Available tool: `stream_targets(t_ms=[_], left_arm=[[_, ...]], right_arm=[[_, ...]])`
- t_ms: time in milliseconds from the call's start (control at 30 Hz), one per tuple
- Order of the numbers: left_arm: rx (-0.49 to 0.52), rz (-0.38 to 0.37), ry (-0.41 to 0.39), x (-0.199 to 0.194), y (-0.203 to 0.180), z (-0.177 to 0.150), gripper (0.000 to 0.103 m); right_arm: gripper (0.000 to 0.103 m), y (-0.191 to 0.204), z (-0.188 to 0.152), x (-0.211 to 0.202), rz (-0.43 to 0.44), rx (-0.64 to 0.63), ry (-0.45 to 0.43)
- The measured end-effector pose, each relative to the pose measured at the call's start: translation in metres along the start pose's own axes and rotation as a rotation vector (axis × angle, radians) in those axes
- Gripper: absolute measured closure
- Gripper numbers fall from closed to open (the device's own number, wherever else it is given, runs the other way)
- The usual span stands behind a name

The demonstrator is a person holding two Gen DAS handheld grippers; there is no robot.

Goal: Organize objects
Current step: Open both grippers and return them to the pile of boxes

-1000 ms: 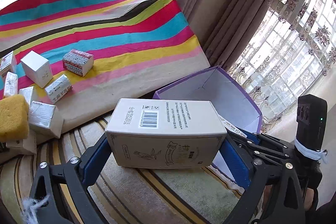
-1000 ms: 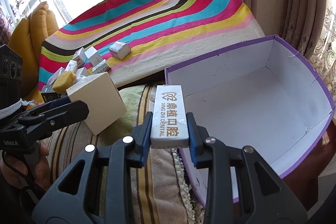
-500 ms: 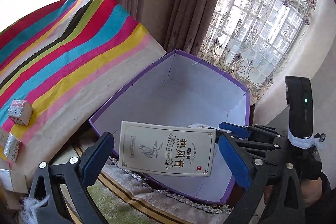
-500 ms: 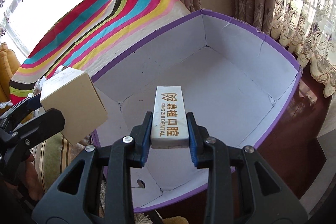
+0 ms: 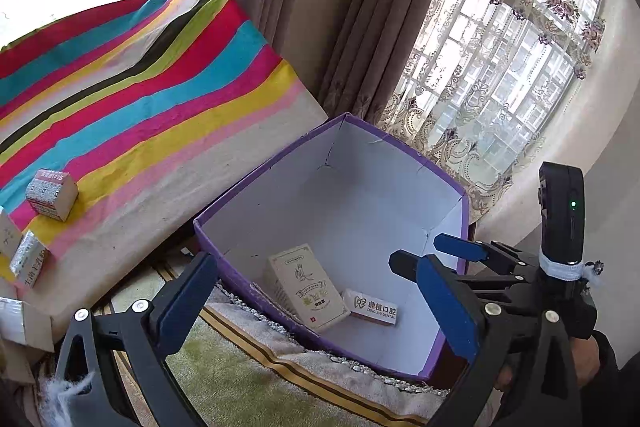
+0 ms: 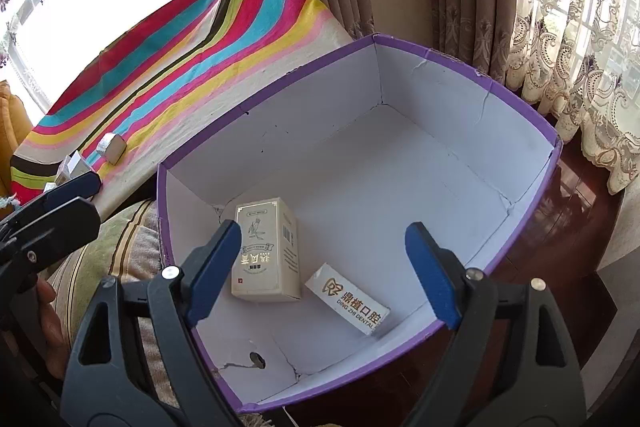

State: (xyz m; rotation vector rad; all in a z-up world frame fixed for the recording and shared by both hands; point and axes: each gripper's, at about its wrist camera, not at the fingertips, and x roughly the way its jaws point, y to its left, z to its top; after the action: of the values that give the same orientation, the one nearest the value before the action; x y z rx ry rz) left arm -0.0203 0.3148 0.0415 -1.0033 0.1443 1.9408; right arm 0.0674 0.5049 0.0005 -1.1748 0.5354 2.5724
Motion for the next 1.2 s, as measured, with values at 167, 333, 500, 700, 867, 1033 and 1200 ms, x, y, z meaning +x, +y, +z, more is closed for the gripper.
stream_targets(t_ms=[167, 333, 500, 700, 867, 1033, 1200], left_arm=[[-0.042, 0.034, -0.022, -0.016, 0.011, -0.010, 0.002], [-0.100, 0.073, -0.066, -0.042, 0.031, -0.029, 0.002], [-0.165, 0.127, -0.099, -0.075, 0.054, -0.054, 0.003], [-0.263, 0.191, -0.139, -0.114, 0.085, -0.091, 0.006], [-0.339, 0.229, -0.178, -0.145, 0.105, -0.118, 0.008], [-0.385, 0.262, -0.202, -0.166, 0.121, -0.136, 0.010], [-0.396, 0.322, -0.225, -0.187, 0.138, -0.144, 0.017]], right_arm=[[0.017, 0.010, 0.000, -0.002, 0.055, -0.017, 0.009], [0.017, 0.026, -0.001, -0.002, 0.112, -0.035, 0.038], [0.017, 0.052, -0.006, -0.005, 0.156, -0.090, 0.038], [0.017, 0.080, -0.009, -0.013, 0.190, -0.151, 0.035], [0.017, 0.107, -0.014, -0.012, 0.207, -0.213, 0.052], [0.017, 0.136, -0.022, -0.009, 0.230, -0.275, 0.069], [0.017, 0.162, -0.028, -0.010, 0.253, -0.322, 0.057]])
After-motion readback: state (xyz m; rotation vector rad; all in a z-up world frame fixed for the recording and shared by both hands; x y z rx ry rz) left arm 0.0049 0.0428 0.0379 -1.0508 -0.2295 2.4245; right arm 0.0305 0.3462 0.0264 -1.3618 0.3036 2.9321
